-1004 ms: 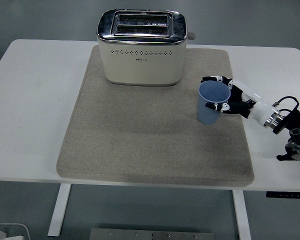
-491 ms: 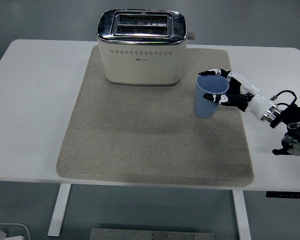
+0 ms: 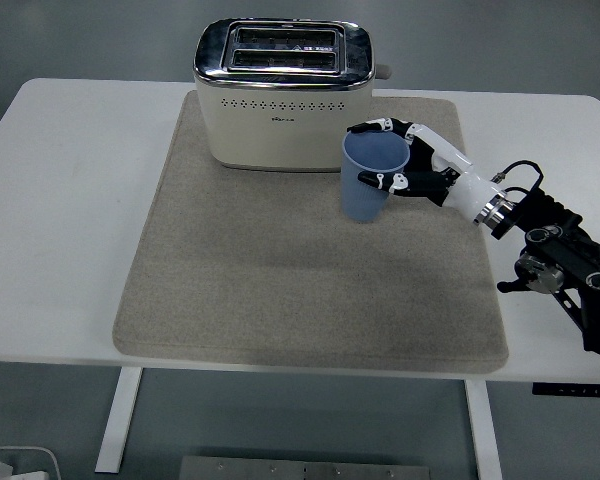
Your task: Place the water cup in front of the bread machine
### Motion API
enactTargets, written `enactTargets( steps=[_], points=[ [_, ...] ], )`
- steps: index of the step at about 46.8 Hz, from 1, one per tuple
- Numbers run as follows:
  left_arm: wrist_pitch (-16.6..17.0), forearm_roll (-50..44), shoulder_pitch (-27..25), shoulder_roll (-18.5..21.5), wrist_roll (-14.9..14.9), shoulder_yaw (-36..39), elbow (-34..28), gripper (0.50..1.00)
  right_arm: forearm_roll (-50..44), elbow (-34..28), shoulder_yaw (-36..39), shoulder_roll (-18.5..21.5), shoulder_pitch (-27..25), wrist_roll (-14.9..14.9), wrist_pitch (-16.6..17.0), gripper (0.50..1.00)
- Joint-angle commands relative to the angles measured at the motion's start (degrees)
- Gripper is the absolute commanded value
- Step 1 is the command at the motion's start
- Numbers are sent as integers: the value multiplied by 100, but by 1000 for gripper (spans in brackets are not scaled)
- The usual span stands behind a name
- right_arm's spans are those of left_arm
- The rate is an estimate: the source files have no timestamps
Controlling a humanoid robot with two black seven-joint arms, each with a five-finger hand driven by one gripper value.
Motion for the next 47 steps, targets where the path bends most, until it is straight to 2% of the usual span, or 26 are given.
enactTargets(
  steps=[1, 21, 42, 47],
  points=[
    [-6, 0, 0, 0, 0, 0, 3, 1000, -81, -1, -11, 155, 17, 1, -98, 752],
    [3, 0, 0, 0, 0, 0, 3, 1000, -415, -221, -371, 1025, 298, 1, -801, 752],
    [3, 0, 0, 0, 0, 0, 3, 1000, -397, -678, -679, 1043, 544, 1, -1276, 754],
    [-6, 0, 0, 0, 0, 0, 3, 1000, -354, -678, -688, 1043, 536, 1, -1233, 774]
  ],
)
